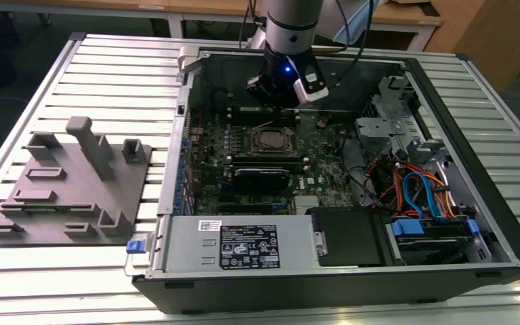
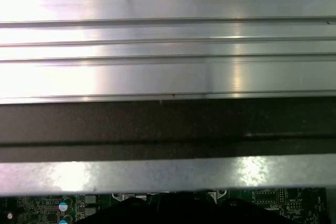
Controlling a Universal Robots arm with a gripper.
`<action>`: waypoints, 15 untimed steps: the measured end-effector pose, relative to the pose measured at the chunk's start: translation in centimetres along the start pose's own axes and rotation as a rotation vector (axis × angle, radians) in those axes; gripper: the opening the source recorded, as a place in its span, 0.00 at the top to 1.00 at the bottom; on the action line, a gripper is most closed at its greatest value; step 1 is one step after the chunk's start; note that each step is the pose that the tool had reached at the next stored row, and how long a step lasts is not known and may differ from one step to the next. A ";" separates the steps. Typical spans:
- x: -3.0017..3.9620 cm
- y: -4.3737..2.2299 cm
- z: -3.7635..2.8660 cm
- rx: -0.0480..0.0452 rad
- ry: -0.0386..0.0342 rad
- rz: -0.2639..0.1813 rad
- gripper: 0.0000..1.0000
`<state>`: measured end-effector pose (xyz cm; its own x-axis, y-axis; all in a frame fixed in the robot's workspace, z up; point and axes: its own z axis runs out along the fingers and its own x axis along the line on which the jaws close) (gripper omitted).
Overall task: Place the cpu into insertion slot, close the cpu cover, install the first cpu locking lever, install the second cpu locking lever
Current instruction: 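Install the first cpu locking lever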
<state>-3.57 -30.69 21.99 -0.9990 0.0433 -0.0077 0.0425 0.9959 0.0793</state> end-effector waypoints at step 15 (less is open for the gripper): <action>-0.10 -0.02 0.34 0.0000 0.0000 0.000 0.90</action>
<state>-3.47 -30.69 21.65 -0.9990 0.0432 -0.0077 0.0425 0.9959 0.0793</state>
